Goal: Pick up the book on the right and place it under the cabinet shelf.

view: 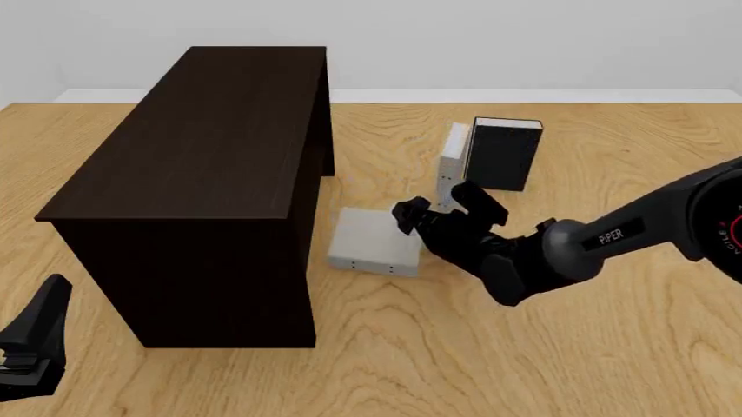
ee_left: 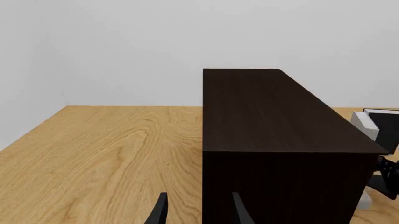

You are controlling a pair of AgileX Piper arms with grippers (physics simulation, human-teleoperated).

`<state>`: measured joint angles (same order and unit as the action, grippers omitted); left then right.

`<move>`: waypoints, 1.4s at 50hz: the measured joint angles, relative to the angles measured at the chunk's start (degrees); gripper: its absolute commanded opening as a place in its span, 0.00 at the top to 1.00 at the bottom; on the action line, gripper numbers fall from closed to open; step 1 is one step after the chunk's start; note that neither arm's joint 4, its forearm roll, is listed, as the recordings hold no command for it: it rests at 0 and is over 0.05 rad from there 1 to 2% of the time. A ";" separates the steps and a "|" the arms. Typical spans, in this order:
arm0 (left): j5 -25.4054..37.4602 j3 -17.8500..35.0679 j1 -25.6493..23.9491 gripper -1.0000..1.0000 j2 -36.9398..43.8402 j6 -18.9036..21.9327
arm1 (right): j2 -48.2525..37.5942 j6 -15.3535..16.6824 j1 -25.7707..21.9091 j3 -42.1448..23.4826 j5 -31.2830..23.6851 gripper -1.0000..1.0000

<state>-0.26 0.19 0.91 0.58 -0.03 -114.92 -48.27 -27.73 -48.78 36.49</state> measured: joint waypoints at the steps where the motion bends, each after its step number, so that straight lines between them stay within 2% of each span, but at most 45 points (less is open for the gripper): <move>1: 0.00 0.00 0.00 0.00 0.00 0.00 | 0.24 0.40 0.17 -0.07 -0.45 0.00; 10: 0.00 0.00 0.00 0.00 0.00 0.00 | 2.75 5.11 1.90 -1.31 -5.84 0.00; 28: 0.00 0.00 0.00 0.00 -0.01 0.00 | 7.64 19.52 7.09 -4.42 -20.21 0.00; 39: 0.00 0.00 0.00 0.00 -0.01 0.00 | 9.13 27.34 10.51 -4.71 -25.76 0.00; 54: -0.72 0.04 0.07 0.00 0.63 0.03 | 9.76 32.39 12.44 -4.11 -28.70 0.00; 70: -1.17 0.07 0.12 0.00 1.00 0.06 | 9.89 34.11 13.04 -3.78 -29.63 0.00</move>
<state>-1.43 0.26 1.03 1.58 0.03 -105.03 -14.16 -14.69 -52.56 6.86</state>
